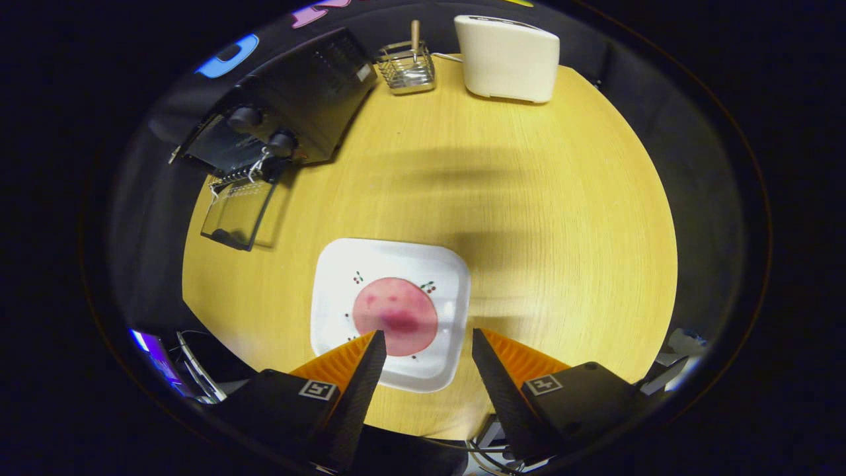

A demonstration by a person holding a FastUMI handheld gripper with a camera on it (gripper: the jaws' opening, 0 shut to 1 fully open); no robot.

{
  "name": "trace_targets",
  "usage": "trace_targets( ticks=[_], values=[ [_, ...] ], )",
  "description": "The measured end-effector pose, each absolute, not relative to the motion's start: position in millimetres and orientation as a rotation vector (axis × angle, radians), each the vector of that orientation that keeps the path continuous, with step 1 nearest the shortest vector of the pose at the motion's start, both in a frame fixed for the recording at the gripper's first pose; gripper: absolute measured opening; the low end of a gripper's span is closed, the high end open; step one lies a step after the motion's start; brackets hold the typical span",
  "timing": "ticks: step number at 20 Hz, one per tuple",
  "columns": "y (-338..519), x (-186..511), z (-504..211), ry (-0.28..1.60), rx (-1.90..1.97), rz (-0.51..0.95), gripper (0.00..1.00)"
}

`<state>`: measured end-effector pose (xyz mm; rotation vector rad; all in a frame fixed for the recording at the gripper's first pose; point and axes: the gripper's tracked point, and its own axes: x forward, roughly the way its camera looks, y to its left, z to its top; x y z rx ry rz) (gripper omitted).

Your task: Open the toaster oven, put the food inside, and close the toaster oven door.

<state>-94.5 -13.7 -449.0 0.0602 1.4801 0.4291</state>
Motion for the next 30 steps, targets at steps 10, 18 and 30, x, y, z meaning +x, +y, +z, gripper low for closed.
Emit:
trace_targets(
  ticks=[10, 18, 30],
  values=[
    [-16, -85, -483, 1.512, 0.087, 0.415, 0.16],
    [-4, -96, -468, 1.543, 0.584, 0.42, 0.05],
    [50, -111, -381, 1.373, 0.911, 0.342, 0.05]
  ],
)
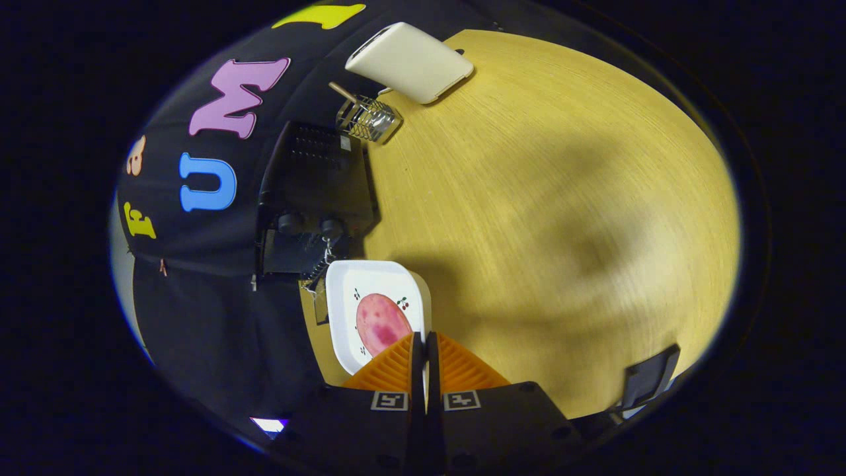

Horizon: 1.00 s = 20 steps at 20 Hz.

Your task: Open the toaster oven, put the food inside, and close the toaster oven door.

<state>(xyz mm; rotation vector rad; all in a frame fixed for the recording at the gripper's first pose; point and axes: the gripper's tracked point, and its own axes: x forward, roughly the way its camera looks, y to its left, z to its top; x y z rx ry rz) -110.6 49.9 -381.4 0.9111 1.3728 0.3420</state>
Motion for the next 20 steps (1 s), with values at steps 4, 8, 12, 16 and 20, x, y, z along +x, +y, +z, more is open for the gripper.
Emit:
trace_targets(
  ticks=[4, 8, 12, 16, 20],
  values=[
    [98, -129, -355, 1.347, 0.978, 0.305, 0.05],
    [152, -137, -342, 1.319, 1.032, 0.25, 0.05],
    [196, -140, -342, 1.295, 1.077, 0.173, 0.05],
    [234, -130, -350, 1.262, 1.127, 0.065, 0.05],
    [262, -95, -361, 1.164, 1.258, -0.149, 0.05]
  ],
)
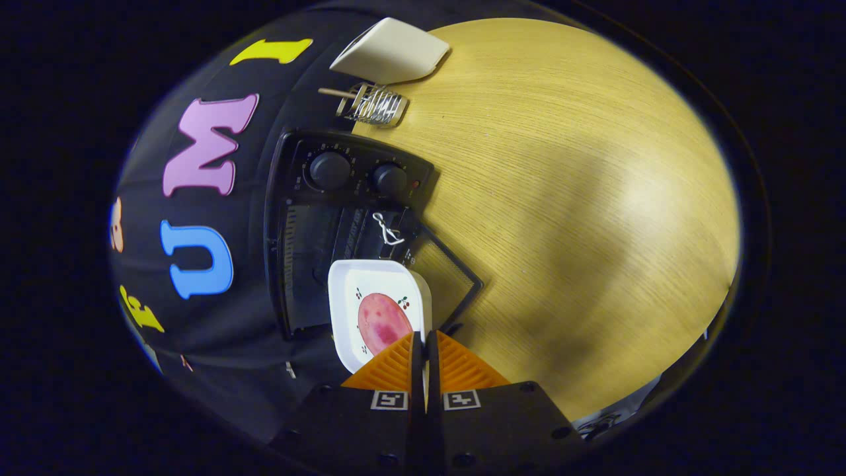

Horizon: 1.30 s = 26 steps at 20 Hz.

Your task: Open the toaster oven, put the food inside, and close the toaster oven door.

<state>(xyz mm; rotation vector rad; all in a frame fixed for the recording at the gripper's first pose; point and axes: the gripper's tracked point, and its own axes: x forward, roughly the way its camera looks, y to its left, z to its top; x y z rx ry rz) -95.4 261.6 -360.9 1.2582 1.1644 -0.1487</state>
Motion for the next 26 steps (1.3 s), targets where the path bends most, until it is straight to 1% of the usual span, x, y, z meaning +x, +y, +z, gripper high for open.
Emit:
trace_targets(
  ticks=[4, 6, 11, 16, 19, 21, 23, 25, 26],
  values=[
    [286, -51, -369, 1.042, 1.362, -0.385, 0.05],
    [306, -29, -367, 1.001, 1.429, -0.456, 0.05],
    [335, 2, -374, 0.962, 1.431, -0.546, 0.05],
    [346, 2, -385, 0.964, 1.42, -0.607, 0.05],
    [349, 6, -386, 0.963, 1.449, -0.614, 0.05],
    [351, 9, -383, 0.956, 1.466, -0.597, 0.07],
    [353, 5, -376, 0.965, 1.48, -0.574, 0.1],
    [359, 2, -367, 0.972, 1.507, -0.549, 0.2],
    [359, 2, -361, 0.966, 1.516, -0.525, 0.37]
  ],
)
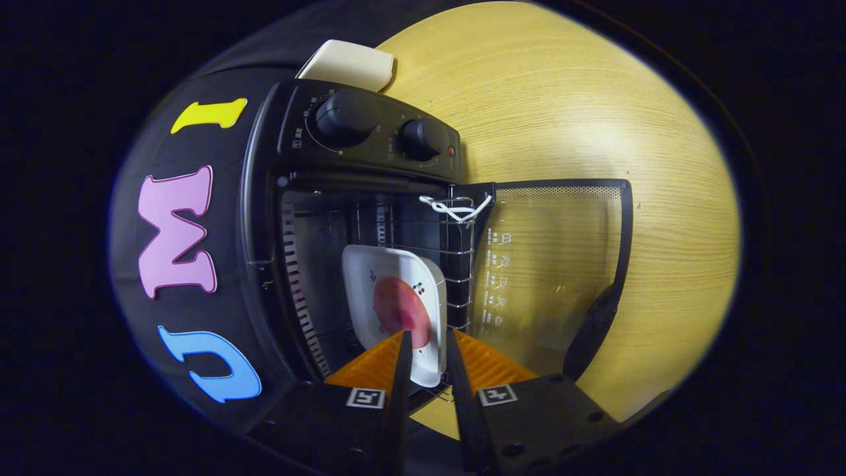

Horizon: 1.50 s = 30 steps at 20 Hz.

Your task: Open the toaster oven, put the food inside, and close the toaster oven door.

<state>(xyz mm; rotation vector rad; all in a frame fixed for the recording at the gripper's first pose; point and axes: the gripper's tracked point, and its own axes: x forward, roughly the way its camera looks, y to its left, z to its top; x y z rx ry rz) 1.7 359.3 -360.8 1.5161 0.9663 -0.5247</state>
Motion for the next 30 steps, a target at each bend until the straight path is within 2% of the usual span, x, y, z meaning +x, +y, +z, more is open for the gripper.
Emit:
trace_targets(
  ticks=[1, 2, 4, 11, 18, 24, 30],
  values=[
    [359, -1, -354, 0.962, 1.522, -0.503, 0.5],
    [357, -6, -349, 0.967, 1.513, -0.486, 0.77],
    [353, -17, -343, 1.003, 1.476, -0.451, 0.98],
    [315, -39, -296, 0.997, 1.081, -0.145, 0.99],
    [304, -64, -254, 0.827, 0.452, 0.223, 0.99],
    [313, -122, -288, 0.93, 0.19, 0.374, 0.99],
    [323, -166, -353, 1.11, 0.104, 0.406, 0.99]
  ],
)
